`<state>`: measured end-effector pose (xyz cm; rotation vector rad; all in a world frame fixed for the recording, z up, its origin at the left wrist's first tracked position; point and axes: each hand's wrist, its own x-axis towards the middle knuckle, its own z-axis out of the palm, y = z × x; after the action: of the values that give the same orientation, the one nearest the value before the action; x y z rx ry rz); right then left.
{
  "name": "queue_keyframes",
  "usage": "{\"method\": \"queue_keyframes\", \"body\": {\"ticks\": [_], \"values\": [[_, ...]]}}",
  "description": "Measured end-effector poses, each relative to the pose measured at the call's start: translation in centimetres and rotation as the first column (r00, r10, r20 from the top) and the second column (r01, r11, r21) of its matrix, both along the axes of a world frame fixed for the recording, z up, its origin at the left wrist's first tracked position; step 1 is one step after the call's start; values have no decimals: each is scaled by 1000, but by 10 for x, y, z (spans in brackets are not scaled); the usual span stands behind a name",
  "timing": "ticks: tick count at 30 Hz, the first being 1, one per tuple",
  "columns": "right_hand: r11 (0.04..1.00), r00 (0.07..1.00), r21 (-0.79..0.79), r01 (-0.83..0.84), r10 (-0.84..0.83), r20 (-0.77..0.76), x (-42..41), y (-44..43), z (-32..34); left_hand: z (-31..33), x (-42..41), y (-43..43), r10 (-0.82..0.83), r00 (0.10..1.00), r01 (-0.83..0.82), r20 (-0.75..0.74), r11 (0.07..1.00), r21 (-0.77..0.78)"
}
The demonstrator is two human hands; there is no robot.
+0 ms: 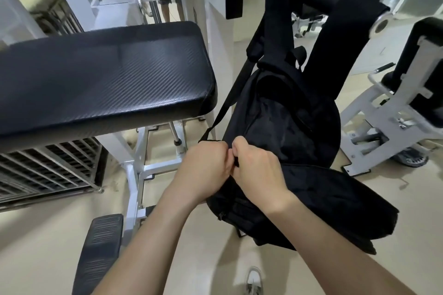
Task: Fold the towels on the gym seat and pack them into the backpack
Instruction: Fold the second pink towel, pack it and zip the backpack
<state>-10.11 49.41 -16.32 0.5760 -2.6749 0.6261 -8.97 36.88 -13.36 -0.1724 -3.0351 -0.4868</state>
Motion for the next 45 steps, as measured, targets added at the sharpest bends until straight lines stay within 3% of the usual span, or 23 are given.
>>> {"method": "queue_keyframes", "body": {"ticks": [2,4,5,6,9,11,14,17,25,30,37,39,42,45], "values": [[999,999,-22,-27,26,-19,0,4,4,9,1,4,32,999,-39,36,977,210],[995,996,-50,-82,84,37,-1,5,4,10,4,4,35,985,-128,170,809,574],[992,991,-67,-105,110,78,0,4,3,5,7,2,37,982,-157,186,710,687],[990,986,-90,-109,119,114,0,3,2,-5,11,-3,75,986,-162,151,670,724],[982,971,-171,-77,112,210,1,0,2,-48,23,-16,218,976,-160,-11,751,640],[985,964,-162,-67,105,242,0,0,1,-70,23,-15,186,981,-120,-62,818,563],[996,973,28,-86,78,218,1,-3,2,-79,12,-11,144,975,-61,-170,906,418],[987,976,154,-41,6,217,-2,4,7,-79,1,-15,131,974,-68,-186,947,315],[992,949,126,18,-56,312,-6,59,33,-70,-15,-14,144,984,-108,-108,952,287],[985,976,174,-14,-25,217,-13,45,55,-67,-22,-29,209,970,-164,-126,940,299],[999,968,-11,52,-48,247,-37,57,88,-59,-48,-45,322,940,-276,-110,911,306],[998,968,-26,54,-46,245,-41,43,92,-50,-37,-30,291,930,-212,-224,924,318],[997,975,-38,67,-57,215,-40,27,94,-27,-11,14,193,868,19,-458,908,419],[995,981,-17,93,-89,174,-40,26,97,-11,-21,36,152,871,87,-467,888,452]]}}
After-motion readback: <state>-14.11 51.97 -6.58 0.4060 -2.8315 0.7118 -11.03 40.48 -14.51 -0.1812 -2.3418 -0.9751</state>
